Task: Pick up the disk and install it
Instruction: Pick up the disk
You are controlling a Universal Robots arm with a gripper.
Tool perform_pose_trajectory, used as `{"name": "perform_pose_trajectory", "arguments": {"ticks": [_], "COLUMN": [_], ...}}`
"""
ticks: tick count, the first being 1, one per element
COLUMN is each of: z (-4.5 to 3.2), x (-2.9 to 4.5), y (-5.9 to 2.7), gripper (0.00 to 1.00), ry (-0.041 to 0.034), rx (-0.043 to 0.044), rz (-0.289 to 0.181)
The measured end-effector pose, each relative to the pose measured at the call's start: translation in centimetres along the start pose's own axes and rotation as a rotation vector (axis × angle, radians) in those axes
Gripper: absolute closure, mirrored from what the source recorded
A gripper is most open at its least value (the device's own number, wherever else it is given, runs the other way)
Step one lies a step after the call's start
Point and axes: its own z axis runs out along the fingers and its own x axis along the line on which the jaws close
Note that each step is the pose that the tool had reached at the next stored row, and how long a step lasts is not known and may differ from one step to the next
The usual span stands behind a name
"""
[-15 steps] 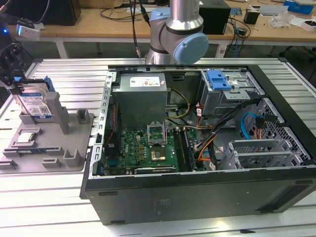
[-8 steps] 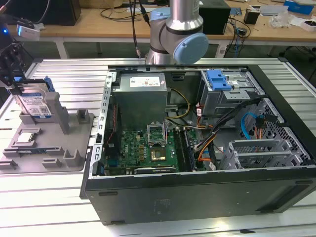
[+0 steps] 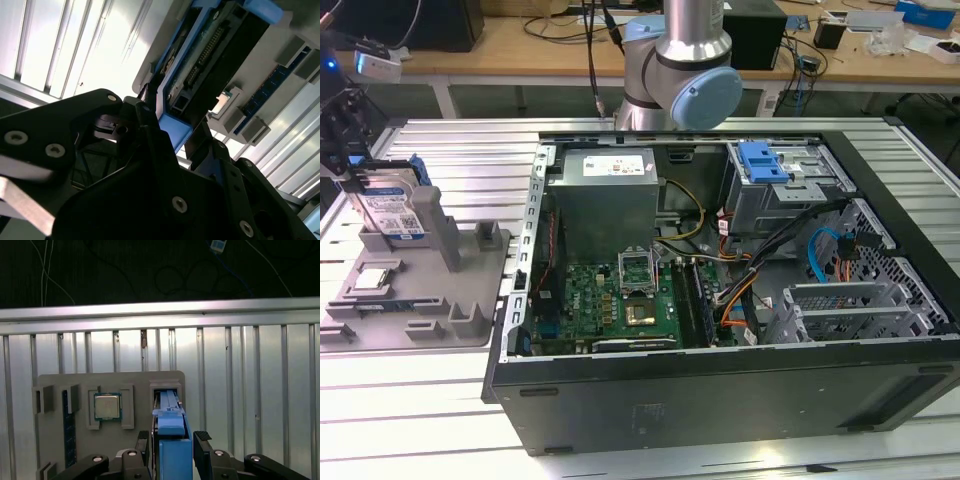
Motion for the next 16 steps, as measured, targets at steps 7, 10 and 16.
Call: {"name": "perform_pose_trajectory", "arguments": {"ticks": [7, 10, 16], "z": [0.18, 0.24, 0.37], "x": [0.01, 0.01, 0.05], "y": [0.0, 0.0, 0.0], "gripper": [0.54, 0.61, 0.63], "ry": [0.0, 0.0, 0.0], "rx": [-0.0001, -0.0001, -0.0001], "rz": [0.0, 0.0, 0.0]}}
